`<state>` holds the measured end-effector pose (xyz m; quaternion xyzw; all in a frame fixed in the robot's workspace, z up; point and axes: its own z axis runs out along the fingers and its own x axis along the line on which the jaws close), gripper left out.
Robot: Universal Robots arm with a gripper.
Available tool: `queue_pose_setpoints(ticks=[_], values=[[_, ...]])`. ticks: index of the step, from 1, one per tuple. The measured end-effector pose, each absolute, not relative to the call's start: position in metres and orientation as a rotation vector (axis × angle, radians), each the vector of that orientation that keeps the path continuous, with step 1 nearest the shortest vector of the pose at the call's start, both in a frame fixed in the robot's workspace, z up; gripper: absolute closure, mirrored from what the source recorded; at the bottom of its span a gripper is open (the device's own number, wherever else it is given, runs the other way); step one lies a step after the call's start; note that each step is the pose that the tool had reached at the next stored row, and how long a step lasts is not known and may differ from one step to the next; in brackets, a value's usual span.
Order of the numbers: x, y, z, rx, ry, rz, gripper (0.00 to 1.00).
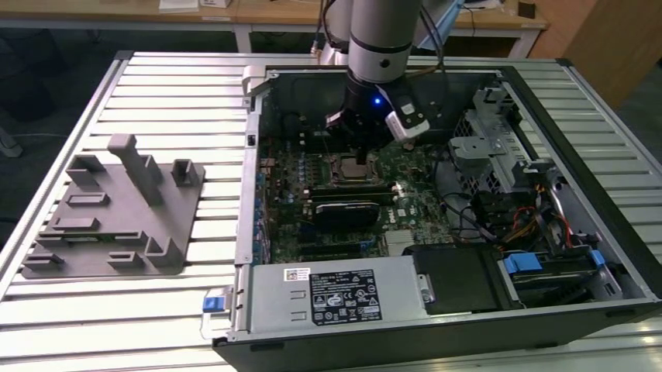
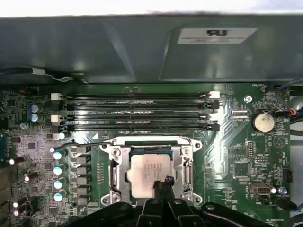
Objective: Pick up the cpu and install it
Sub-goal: 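Close the cpu cover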
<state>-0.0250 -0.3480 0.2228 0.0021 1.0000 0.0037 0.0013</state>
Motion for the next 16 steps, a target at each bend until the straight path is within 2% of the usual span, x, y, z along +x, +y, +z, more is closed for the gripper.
queue_pose_setpoints(ticks=[16], values=[[-0.04,-0.348,0.214,0.007,3.139,0.013,0.89]])
